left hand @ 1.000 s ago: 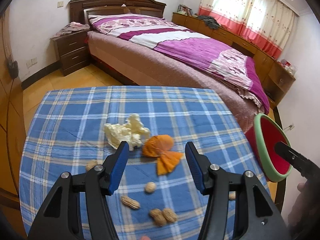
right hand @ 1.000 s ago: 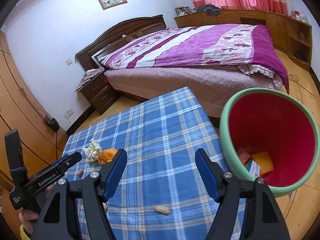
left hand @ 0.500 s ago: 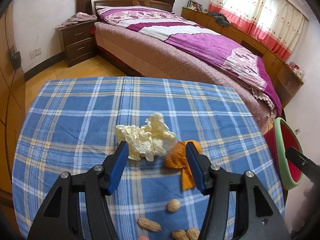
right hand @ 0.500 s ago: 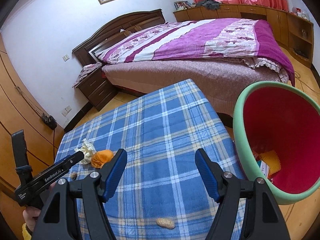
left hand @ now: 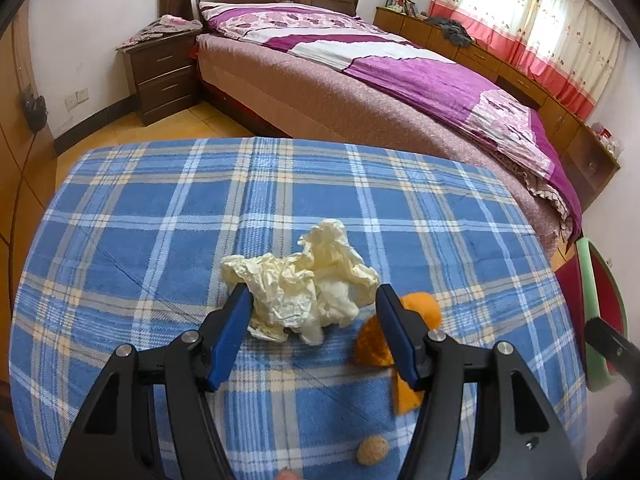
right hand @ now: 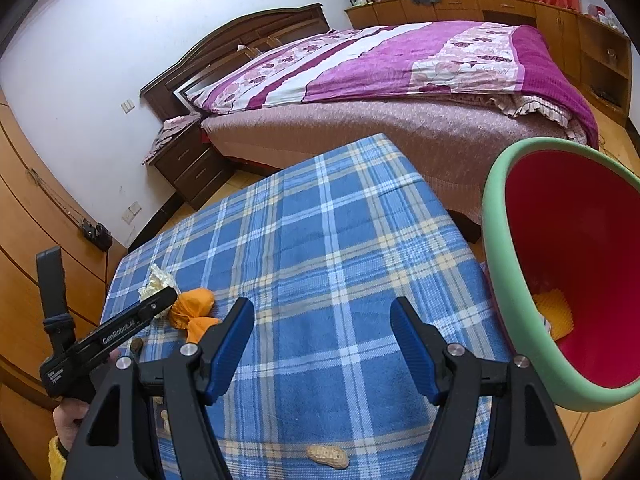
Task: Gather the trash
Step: 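Grasp the crumpled white tissue with the left tool, then grasp the orange mesh bag with the right tool while the left tool holds the tissue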
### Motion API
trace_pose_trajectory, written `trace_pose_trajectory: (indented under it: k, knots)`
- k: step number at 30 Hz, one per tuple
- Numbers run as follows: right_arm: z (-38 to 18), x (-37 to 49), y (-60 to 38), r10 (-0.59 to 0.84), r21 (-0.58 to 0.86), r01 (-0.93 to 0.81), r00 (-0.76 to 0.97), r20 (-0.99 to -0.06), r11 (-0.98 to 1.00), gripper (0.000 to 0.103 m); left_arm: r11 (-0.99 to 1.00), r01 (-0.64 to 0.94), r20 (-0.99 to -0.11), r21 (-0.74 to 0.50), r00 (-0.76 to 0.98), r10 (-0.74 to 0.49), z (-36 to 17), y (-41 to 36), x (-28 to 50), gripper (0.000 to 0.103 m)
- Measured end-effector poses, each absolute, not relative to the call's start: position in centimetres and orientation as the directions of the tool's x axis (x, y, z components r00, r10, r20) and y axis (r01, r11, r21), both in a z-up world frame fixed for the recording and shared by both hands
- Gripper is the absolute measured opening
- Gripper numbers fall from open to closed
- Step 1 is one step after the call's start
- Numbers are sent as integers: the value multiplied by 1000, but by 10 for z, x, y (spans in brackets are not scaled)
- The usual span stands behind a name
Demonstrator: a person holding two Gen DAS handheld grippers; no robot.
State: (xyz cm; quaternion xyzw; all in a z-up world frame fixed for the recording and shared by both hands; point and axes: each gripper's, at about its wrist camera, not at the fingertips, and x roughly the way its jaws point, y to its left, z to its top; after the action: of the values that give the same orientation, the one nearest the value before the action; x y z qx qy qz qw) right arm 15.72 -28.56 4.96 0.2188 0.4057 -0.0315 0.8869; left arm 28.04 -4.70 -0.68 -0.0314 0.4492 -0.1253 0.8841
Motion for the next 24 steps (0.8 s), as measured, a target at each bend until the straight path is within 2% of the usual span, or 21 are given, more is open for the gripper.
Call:
trace_pose_trajectory:
  k: [5, 7, 11, 12, 18, 24]
  knots:
    - [49, 156, -286, 121, 362, 235, 666, -736, 902, 73, 967, 156, -792, -203, 554, -255, -13, -41, 287, 61]
    - [49, 156, -285, 122, 361, 235, 666, -736, 903, 73, 966, 137, -795, -217, 550, -257, -16, -36, 288, 53]
    - [49, 157, -282, 123, 355, 227, 663, -739, 907, 73, 965, 123, -784, -234, 563, -262, -16, -26, 287, 27]
    - [49, 157, -281, 124, 352, 224, 661, -740, 909, 73, 962, 122, -781, -243, 564, -269, -16, -24, 286, 25]
    - [53, 161, -264, 130, 327, 188, 656, -744, 926, 73, 958, 109, -728, -266, 629, -273, -2, -8, 268, 22]
    - [56, 169, -237, 148, 305, 133, 653, -742, 943, 73, 962, 47, -712, -268, 663, -231, 2, 11, 252, 22]
